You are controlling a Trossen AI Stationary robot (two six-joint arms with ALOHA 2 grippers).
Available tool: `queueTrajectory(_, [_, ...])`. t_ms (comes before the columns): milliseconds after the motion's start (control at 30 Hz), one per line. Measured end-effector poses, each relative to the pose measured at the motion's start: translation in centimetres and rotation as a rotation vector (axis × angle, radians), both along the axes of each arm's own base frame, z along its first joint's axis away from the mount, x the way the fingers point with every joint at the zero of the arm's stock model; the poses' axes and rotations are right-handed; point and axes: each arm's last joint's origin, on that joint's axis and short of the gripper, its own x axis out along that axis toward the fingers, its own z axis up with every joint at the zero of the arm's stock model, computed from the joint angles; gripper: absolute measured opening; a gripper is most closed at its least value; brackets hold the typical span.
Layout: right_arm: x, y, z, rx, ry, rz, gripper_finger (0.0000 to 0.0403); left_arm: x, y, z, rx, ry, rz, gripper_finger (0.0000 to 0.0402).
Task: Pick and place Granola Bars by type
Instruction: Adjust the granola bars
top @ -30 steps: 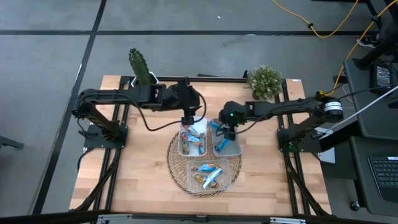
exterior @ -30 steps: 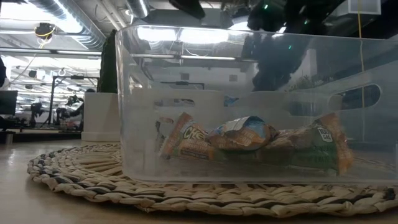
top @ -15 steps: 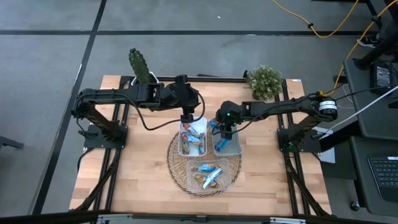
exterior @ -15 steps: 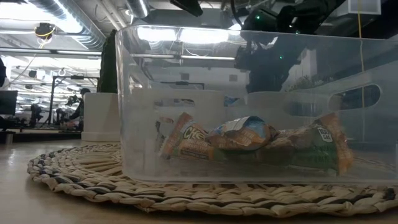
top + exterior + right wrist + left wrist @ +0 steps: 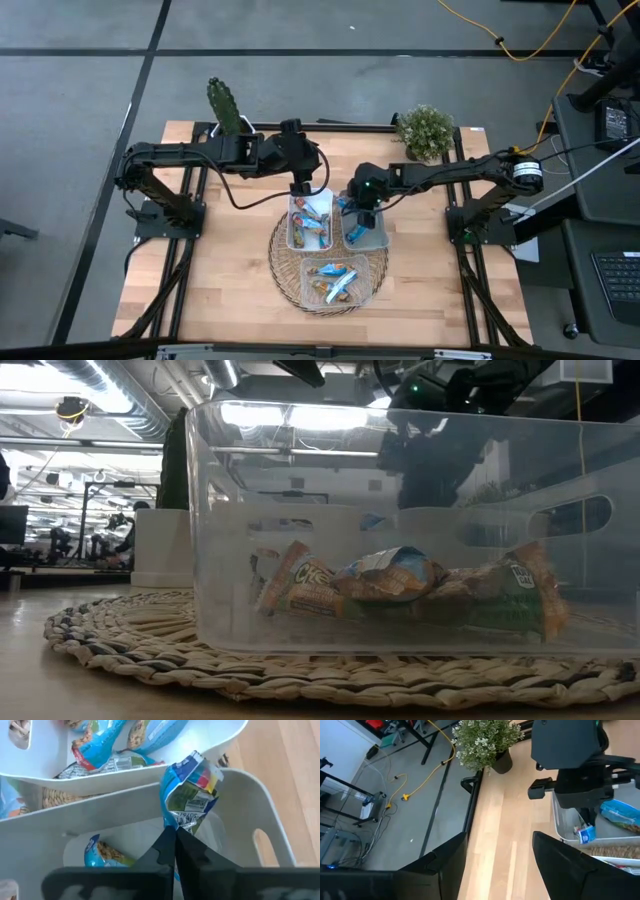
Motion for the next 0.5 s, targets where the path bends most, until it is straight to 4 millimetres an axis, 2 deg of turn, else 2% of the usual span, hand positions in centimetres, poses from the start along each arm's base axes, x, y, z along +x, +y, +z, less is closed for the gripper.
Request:
queueTrajectory(333, [-1.1, 0.2, 0.3, 0.031, 0.083, -0.056, 0.0006, -0.1, -0.1, -0.1, -0.021, 0.006, -0.008, 0.0213])
queueTrajectory(500, [-1.3, 0.3, 2.1, -0.060, 0.053, -0.086, 0.0006, 0.0, -0.1, -0.4, -0.030, 0.012, -0.015, 0.0214])
